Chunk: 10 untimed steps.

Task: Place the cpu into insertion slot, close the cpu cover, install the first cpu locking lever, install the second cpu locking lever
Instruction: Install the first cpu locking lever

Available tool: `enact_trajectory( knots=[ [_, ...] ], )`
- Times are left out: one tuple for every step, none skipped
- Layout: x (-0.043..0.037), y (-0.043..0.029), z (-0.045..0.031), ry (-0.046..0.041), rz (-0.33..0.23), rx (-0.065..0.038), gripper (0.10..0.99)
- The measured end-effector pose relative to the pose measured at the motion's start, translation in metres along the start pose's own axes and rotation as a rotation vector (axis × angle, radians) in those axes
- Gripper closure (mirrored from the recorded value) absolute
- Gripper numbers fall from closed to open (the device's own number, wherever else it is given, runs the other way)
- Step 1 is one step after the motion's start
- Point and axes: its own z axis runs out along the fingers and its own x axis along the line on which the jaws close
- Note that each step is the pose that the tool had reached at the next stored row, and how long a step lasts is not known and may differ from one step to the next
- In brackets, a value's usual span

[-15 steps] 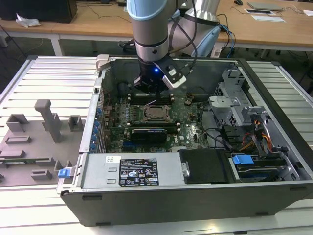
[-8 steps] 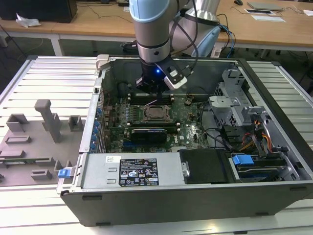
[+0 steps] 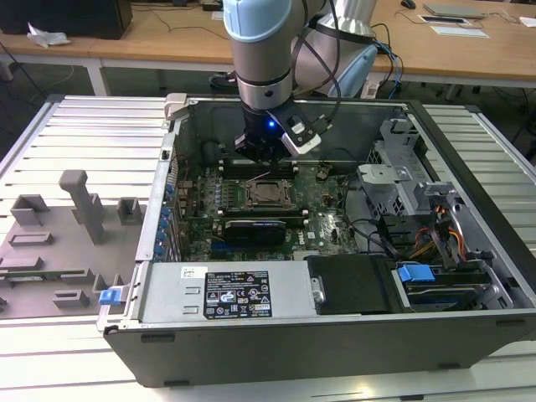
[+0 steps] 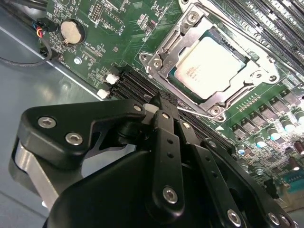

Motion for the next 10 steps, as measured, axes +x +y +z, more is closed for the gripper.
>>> enact_trajectory(
  knots=[
    [0.0012,-0.0003,0.0019,-0.0092,-0.002,0.001,0.98],
    [0.0023,-0.0005,0.0031,-0.0165,-0.004,0.002,0.98],
    [0.0032,-0.0003,0.0041,-0.0218,-0.005,0.003,0.98],
    [0.0036,0.0005,0.0046,-0.0241,-0.006,0.004,0.98],
    [0.0039,0.0016,0.0051,-0.0258,-0.006,0.005,0.98],
    [0.0043,0.0031,0.0056,-0.0271,-0.007,0.007,0.98],
    [0.0045,0.0042,0.0061,-0.0276,-0.006,0.009,0.98],
    [0.0045,0.0043,0.0064,-0.0283,-0.002,0.01,0.98],
    [0.0045,0.0043,0.0066,-0.0295,0.005,0.011,0.98],
    [0.0046,0.0043,0.0068,-0.0312,0.015,0.013,0.98]
  ],
)
